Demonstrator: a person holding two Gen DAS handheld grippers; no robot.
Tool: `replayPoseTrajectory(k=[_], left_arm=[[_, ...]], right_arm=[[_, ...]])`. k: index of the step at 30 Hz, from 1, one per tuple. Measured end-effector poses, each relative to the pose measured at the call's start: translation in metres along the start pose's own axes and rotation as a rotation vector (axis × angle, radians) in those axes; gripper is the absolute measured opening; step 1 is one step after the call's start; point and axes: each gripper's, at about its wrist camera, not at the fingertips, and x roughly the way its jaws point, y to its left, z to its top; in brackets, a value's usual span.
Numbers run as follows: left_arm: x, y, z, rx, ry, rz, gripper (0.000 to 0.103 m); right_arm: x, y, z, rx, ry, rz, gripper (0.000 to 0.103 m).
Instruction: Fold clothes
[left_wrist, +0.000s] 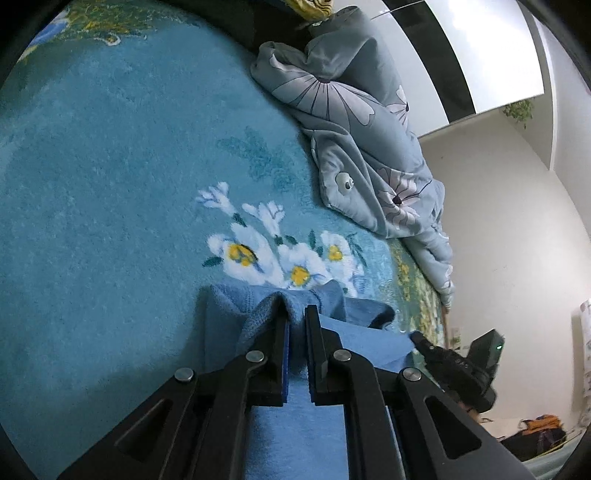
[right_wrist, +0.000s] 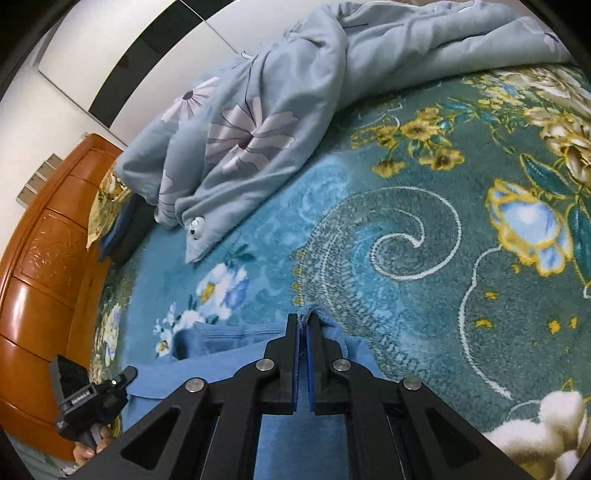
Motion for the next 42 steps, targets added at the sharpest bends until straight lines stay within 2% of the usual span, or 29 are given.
replayPoseTrajectory(k=[1, 2, 3, 5, 7, 9, 10, 13, 17, 22, 26, 33, 37, 42], left_arm=[[-0.004, -0.002, 0.001, -0.002, -0.015, -0.008, 0.012], [-0.009, -0.003, 0.003, -0.005, -0.030, -0.016, 0.022], [-0.014, -0.005, 0.005, -0.006, -0.051, -0.021, 0.039], [-0.029, -0.006, 0.008, -0.009, -0.122, -0.029, 0.052], [-0.041, -0.006, 0.010, -0.017, -0.163, -0.035, 0.053], [-0.049, -0.006, 0.008, -0.020, -0.164, -0.017, 0.053], [-0.051, -0.006, 0.005, -0.015, -0.159, -0.006, 0.053], [-0.062, -0.004, -0.015, 0.014, -0.134, 0.032, 0.053], [-0.078, 0.005, -0.057, 0.058, -0.089, 0.069, 0.053], [-0.090, 0.031, -0.109, 0.008, -0.042, 0.041, 0.055], [-0.085, 0.043, -0.134, -0.044, 0.000, 0.000, 0.055], [-0.058, 0.046, -0.139, -0.112, -0.002, -0.045, 0.056], [-0.056, 0.048, -0.134, -0.132, -0.061, -0.089, 0.056], [-0.056, 0.048, -0.136, -0.119, -0.101, -0.086, 0.056]], right_arm=[[-0.002, 0.000, 0.000, -0.004, -0.007, 0.007, 0.005], [-0.005, 0.000, 0.001, -0.009, -0.020, 0.017, 0.007], [-0.007, 0.001, 0.002, -0.013, -0.029, 0.025, 0.007], [-0.014, 0.003, 0.004, -0.018, -0.047, 0.032, 0.008], [-0.023, 0.005, 0.005, -0.030, -0.073, 0.029, 0.014], [-0.032, 0.008, 0.005, -0.048, -0.102, 0.014, 0.032], [-0.038, 0.008, 0.005, -0.055, -0.116, 0.011, 0.033], [-0.054, 0.006, 0.001, -0.058, -0.127, 0.020, 0.033], [-0.078, -0.005, -0.034, -0.081, -0.111, 0.062, 0.033], [-0.105, -0.047, -0.106, -0.021, -0.051, 0.141, 0.033], [-0.106, -0.062, -0.142, 0.062, -0.002, 0.213, 0.035], [-0.080, -0.063, -0.157, 0.166, 0.015, 0.250, 0.035], [-0.078, -0.067, -0.159, 0.202, -0.015, 0.290, 0.036], [-0.083, -0.073, -0.164, 0.252, -0.040, 0.318, 0.034]])
